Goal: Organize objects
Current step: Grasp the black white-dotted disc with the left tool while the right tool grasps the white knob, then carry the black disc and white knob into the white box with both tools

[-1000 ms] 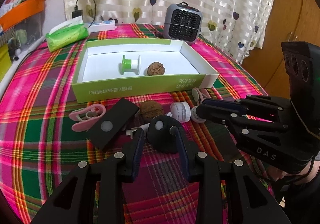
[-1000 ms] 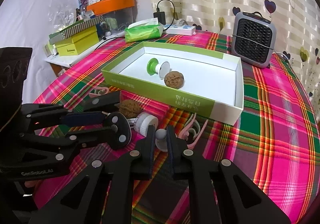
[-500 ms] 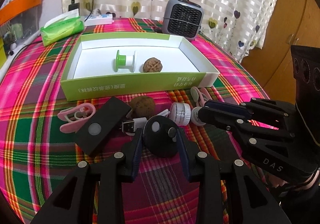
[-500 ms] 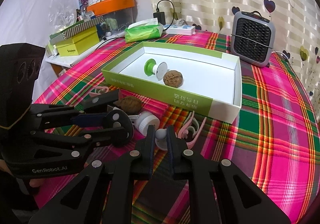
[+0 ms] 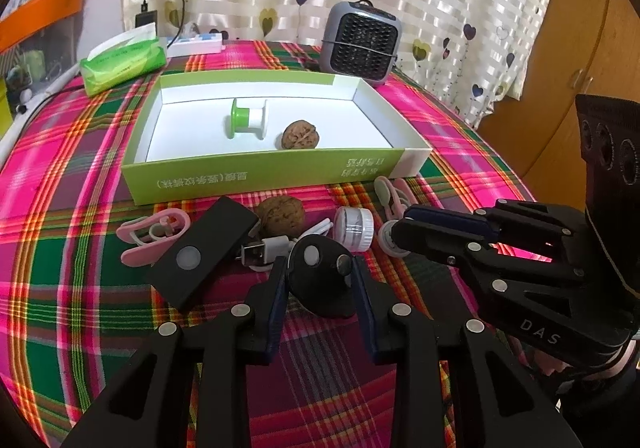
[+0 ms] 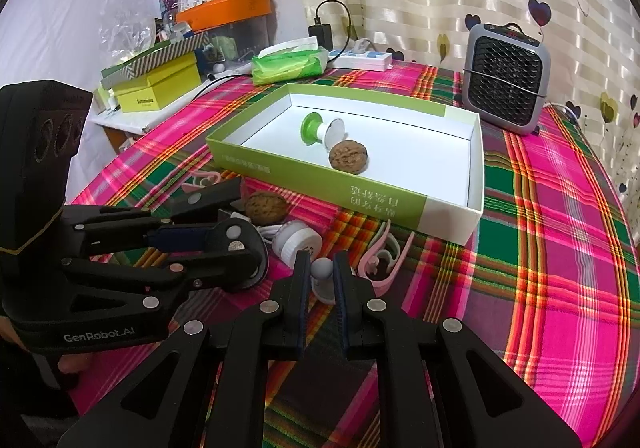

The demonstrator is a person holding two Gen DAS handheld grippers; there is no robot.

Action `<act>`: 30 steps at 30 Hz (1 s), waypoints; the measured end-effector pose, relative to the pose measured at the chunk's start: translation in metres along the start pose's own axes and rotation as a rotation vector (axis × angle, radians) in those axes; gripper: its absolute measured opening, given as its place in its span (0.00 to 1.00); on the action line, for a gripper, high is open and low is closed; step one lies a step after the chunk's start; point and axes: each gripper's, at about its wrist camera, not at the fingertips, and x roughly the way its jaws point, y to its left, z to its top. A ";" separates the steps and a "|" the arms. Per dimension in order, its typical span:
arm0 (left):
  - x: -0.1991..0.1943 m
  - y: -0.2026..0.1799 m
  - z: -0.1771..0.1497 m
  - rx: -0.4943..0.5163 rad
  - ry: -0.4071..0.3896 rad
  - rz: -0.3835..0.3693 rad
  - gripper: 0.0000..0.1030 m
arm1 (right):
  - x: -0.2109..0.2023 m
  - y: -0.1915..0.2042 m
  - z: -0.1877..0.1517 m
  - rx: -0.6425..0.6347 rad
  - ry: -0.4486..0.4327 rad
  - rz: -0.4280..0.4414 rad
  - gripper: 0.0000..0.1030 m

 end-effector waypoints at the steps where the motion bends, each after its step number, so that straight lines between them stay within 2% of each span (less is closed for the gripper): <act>1: -0.002 0.000 0.000 0.001 -0.003 -0.001 0.28 | 0.000 0.000 0.000 -0.001 -0.001 0.000 0.12; 30: -0.018 -0.001 0.019 0.019 -0.076 0.029 0.28 | -0.015 0.007 0.016 -0.018 -0.066 0.001 0.12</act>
